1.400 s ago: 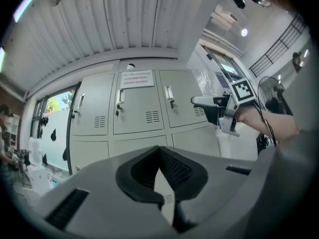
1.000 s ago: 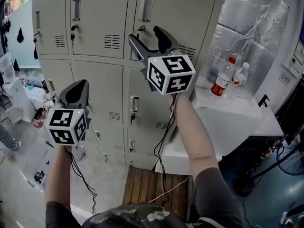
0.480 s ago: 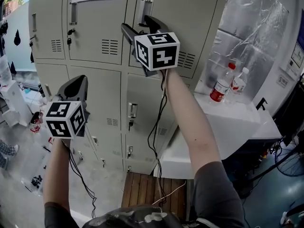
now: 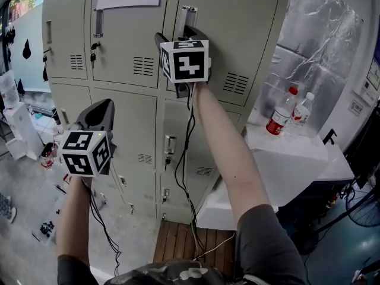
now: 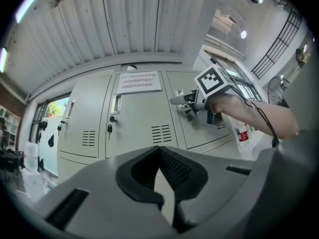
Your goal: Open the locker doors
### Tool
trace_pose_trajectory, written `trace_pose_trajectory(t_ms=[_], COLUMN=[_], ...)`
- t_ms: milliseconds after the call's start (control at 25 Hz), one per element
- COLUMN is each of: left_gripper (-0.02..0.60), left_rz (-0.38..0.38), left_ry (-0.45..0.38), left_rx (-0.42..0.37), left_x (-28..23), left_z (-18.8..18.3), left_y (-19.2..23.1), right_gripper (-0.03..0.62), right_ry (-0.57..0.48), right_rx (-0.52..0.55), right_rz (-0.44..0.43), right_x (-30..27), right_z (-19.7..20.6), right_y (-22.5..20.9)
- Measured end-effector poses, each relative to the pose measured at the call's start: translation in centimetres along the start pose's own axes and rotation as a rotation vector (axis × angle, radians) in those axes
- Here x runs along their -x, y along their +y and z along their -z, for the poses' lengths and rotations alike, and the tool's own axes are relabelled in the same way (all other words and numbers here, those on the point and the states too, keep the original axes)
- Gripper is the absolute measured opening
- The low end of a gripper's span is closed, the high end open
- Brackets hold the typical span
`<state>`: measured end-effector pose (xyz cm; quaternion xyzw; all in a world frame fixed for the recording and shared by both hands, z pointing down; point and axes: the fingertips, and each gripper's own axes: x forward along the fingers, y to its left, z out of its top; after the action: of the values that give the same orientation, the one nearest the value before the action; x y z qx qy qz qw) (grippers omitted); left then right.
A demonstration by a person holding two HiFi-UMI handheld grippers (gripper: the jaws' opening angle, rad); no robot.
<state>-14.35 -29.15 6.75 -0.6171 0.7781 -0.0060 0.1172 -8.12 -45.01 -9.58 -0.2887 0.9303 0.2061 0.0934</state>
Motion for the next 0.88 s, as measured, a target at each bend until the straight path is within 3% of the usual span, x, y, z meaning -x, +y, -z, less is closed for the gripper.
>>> trace_pose_trajectory(t_ms=[240, 400, 640, 880], left_gripper=[0.009, 0.009, 0.009, 0.009], left_rz=[-0.003, 0.003, 0.038, 0.117], left_ry=[-0.003, 0.004, -0.038, -0.103], left_rx=[0.03, 0.034, 0.045, 0.062], left_x=[0.1, -0.2, -1.3, -3.0], left_z=[0.5, 0.7, -0.2, -0.3], left_y=[0.5, 0.7, 1.0, 1.2], right_gripper=[0.325, 0.324, 0.324, 0.324], right_ry=[-0.051, -0.065, -0.066, -0.085], right_rx=[-0.184, -0.24, -0.24, -0.143], right_rz=[0.028, 0.008, -0.004, 0.026], right_x=[-0.2, 0.0, 1.0, 3.0], right_z=[-0.7, -0.8, -1.4, -2.3], right_y=[-0.3, -0.5, 0.2, 1.8])
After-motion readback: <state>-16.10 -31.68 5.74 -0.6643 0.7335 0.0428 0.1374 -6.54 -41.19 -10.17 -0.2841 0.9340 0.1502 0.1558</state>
